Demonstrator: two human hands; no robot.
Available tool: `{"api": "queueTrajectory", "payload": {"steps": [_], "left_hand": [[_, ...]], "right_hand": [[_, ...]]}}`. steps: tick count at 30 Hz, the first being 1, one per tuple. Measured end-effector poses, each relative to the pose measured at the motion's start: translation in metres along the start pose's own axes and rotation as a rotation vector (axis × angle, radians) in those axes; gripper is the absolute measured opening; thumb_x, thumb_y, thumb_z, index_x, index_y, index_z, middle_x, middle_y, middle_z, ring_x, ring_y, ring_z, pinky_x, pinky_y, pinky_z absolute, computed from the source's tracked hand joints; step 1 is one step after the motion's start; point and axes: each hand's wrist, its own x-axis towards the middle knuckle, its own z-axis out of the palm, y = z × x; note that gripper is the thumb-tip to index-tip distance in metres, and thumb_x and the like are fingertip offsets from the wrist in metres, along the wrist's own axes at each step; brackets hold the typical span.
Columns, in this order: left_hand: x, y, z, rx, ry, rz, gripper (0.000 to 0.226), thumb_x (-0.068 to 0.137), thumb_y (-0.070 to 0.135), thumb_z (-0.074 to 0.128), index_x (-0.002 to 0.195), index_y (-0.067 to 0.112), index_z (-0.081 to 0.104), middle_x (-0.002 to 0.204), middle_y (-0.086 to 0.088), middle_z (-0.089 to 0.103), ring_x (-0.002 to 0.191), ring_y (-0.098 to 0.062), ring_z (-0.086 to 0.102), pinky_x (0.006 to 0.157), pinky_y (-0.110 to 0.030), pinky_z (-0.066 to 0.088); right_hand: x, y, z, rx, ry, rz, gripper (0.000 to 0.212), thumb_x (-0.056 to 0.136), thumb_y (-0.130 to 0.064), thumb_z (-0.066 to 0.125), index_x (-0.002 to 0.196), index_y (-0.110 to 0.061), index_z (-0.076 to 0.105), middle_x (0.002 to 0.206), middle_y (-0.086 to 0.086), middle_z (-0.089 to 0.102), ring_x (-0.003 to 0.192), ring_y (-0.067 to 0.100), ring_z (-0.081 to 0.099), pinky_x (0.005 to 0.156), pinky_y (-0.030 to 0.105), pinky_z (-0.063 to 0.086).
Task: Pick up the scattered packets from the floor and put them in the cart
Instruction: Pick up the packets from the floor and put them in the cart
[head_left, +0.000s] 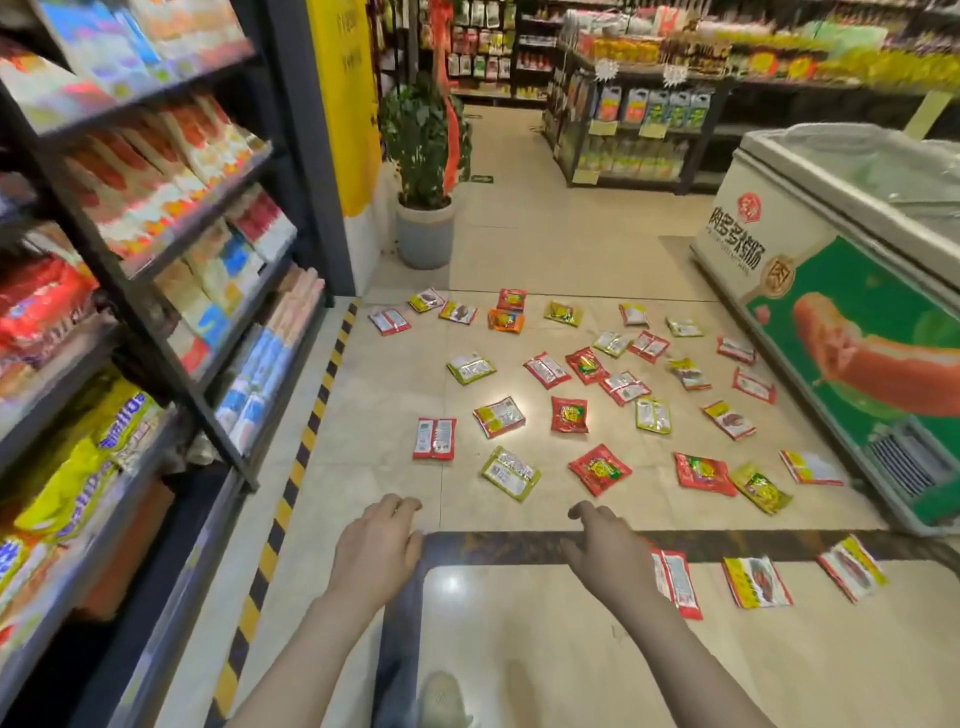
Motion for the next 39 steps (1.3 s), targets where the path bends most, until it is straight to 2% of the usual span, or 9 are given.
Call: {"api": "queueTrajectory", "payload": {"steps": [9, 13, 17, 21, 27, 30, 33, 36, 39], "left_hand": [[0.228, -0.038, 0.024, -0.067, -0.103, -0.130, 0.037, 0.094, 0.027, 0.050, 0.130, 0.019, 0.052, 0.130, -0.002, 0.056, 0.114, -0.021, 0.056, 0.091, -0.031, 0.047], [0.324, -0.057, 0.057, -0.070, -0.185, -0.201, 0.038, 0.097, 0.032, 0.044, 0.134, 0.024, 0.045, 0.135, 0.004, 0.050, 0.119, -0.014, 0.052, 0.095, -0.027, 0.043], [0.425, -0.077, 0.109, -0.140, -0.233, -0.275, 0.040, 0.097, 0.029, 0.044, 0.136, 0.021, 0.043, 0.132, 0.001, 0.051, 0.116, -0.017, 0.052, 0.088, -0.027, 0.045], [0.523, -0.099, 0.172, -0.264, -0.316, -0.440, 0.039, 0.096, 0.026, 0.046, 0.134, 0.017, 0.043, 0.129, -0.002, 0.052, 0.114, -0.018, 0.053, 0.080, -0.027, 0.043], [0.633, -0.147, 0.279, -0.379, -0.369, -0.653, 0.037, 0.094, 0.024, 0.051, 0.130, 0.012, 0.047, 0.127, -0.008, 0.055, 0.113, -0.024, 0.054, 0.076, -0.026, 0.036], [0.673, -0.181, 0.347, -0.403, -0.355, -0.744, 0.040, 0.094, 0.021, 0.052, 0.131, 0.007, 0.046, 0.131, -0.014, 0.053, 0.115, -0.029, 0.053, 0.083, -0.033, 0.041], [0.699, -0.213, 0.425, -0.431, -0.315, -0.808, 0.044, 0.092, 0.018, 0.055, 0.132, 0.002, 0.044, 0.131, -0.018, 0.052, 0.114, -0.033, 0.053, 0.088, -0.039, 0.042], [0.718, -0.234, 0.500, -0.472, -0.288, -0.868, 0.042, 0.091, 0.017, 0.059, 0.127, -0.001, 0.048, 0.125, -0.018, 0.053, 0.110, -0.035, 0.054, 0.079, -0.036, 0.040], [0.726, -0.255, 0.565, -0.446, -0.296, -0.930, 0.059, 0.082, 0.026, 0.070, 0.128, -0.003, 0.046, 0.128, -0.026, 0.050, 0.113, -0.042, 0.051, 0.090, -0.047, 0.044]], "right_hand": [[0.223, -0.020, 0.011, -0.015, -0.142, 0.097, 0.040, 0.091, -0.036, 0.051, 0.128, -0.021, 0.044, 0.126, 0.001, 0.052, 0.119, 0.022, 0.049, 0.090, 0.033, 0.043], [0.320, -0.016, 0.036, -0.011, -0.200, 0.133, 0.040, 0.092, -0.034, 0.050, 0.128, -0.020, 0.044, 0.126, 0.003, 0.052, 0.120, 0.024, 0.049, 0.090, 0.035, 0.043], [0.425, -0.003, 0.075, -0.006, -0.266, 0.167, 0.041, 0.092, -0.034, 0.050, 0.130, -0.020, 0.042, 0.128, 0.004, 0.051, 0.121, 0.024, 0.048, 0.090, 0.035, 0.044], [0.533, 0.013, 0.122, -0.014, -0.361, 0.228, 0.043, 0.092, -0.033, 0.049, 0.133, -0.021, 0.039, 0.128, 0.004, 0.049, 0.120, 0.024, 0.049, 0.089, 0.034, 0.044], [0.664, 0.041, 0.214, -0.020, -0.462, 0.304, 0.046, 0.092, -0.035, 0.051, 0.134, -0.022, 0.036, 0.131, 0.003, 0.045, 0.123, 0.023, 0.046, 0.091, 0.034, 0.044], [0.712, 0.062, 0.281, -0.002, -0.498, 0.296, 0.049, 0.092, -0.033, 0.052, 0.136, -0.021, 0.034, 0.134, 0.004, 0.043, 0.123, 0.024, 0.046, 0.092, 0.034, 0.043], [0.744, 0.086, 0.356, 0.068, -0.564, 0.280, 0.055, 0.091, -0.031, 0.055, 0.139, -0.019, 0.031, 0.135, 0.006, 0.041, 0.123, 0.025, 0.046, 0.091, 0.032, 0.041], [0.764, 0.110, 0.428, 0.044, -0.605, 0.269, 0.064, 0.089, -0.035, 0.057, 0.143, -0.020, 0.026, 0.138, 0.006, 0.038, 0.126, 0.024, 0.043, 0.097, 0.033, 0.041], [0.770, 0.132, 0.484, -0.026, -0.635, 0.287, 0.074, 0.085, -0.043, 0.060, 0.145, -0.020, 0.022, 0.145, 0.004, 0.031, 0.133, 0.023, 0.037, 0.102, 0.036, 0.038]]}}
